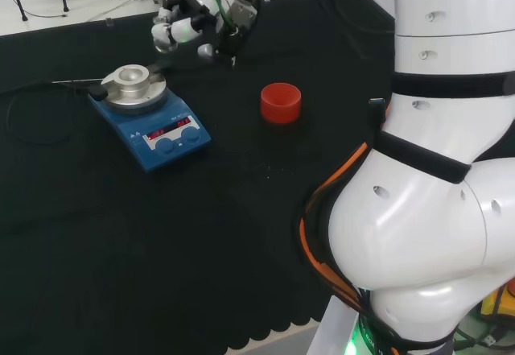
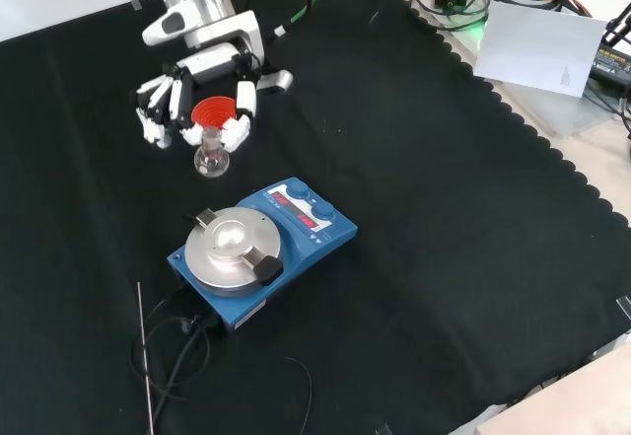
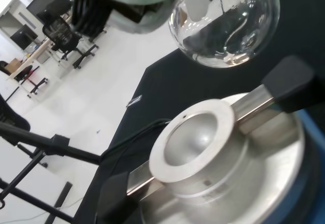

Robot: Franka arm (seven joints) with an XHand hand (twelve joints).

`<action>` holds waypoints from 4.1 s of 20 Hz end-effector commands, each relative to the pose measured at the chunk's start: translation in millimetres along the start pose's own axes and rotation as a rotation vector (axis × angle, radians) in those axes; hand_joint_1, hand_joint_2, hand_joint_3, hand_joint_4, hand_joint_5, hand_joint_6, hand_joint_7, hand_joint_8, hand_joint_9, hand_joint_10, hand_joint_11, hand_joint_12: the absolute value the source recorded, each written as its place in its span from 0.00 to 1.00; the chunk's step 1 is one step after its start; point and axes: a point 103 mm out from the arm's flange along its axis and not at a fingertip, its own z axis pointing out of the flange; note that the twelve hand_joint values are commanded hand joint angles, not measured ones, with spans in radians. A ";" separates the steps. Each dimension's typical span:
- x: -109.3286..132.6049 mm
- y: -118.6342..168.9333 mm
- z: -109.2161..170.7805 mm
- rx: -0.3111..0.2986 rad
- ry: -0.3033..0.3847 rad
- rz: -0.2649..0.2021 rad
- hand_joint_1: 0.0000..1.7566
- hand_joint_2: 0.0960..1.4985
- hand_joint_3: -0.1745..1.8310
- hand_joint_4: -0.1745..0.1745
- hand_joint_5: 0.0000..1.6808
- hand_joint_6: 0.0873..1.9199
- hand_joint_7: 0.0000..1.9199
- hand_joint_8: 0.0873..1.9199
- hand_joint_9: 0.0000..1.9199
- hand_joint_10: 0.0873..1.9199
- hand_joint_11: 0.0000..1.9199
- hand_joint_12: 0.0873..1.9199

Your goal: Place the round-bottom flask on the heater.

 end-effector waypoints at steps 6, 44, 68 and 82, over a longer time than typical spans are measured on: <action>25.1 17.0 33.3 0.058 0.026 -0.033 0.62 0.37 0.56 0.91 0.64 0.58 0.25 0.27 0.35 0.25 0.04 0.72; 14.7 24.1 85.5 0.124 0.021 -0.012 0.62 0.37 0.56 0.91 0.64 0.58 0.25 0.26 0.35 0.25 0.04 0.72; 14.3 23.0 86.0 0.184 0.003 -0.004 0.58 0.33 0.51 0.51 0.32 0.41 0.16 0.28 0.27 0.29 0.00 0.70; 30.3 9.3 45.2 0.156 -0.008 0.004 0.55 0.31 0.48 0.47 0.25 0.12 0.13 0.30 0.22 0.32 0.00 0.68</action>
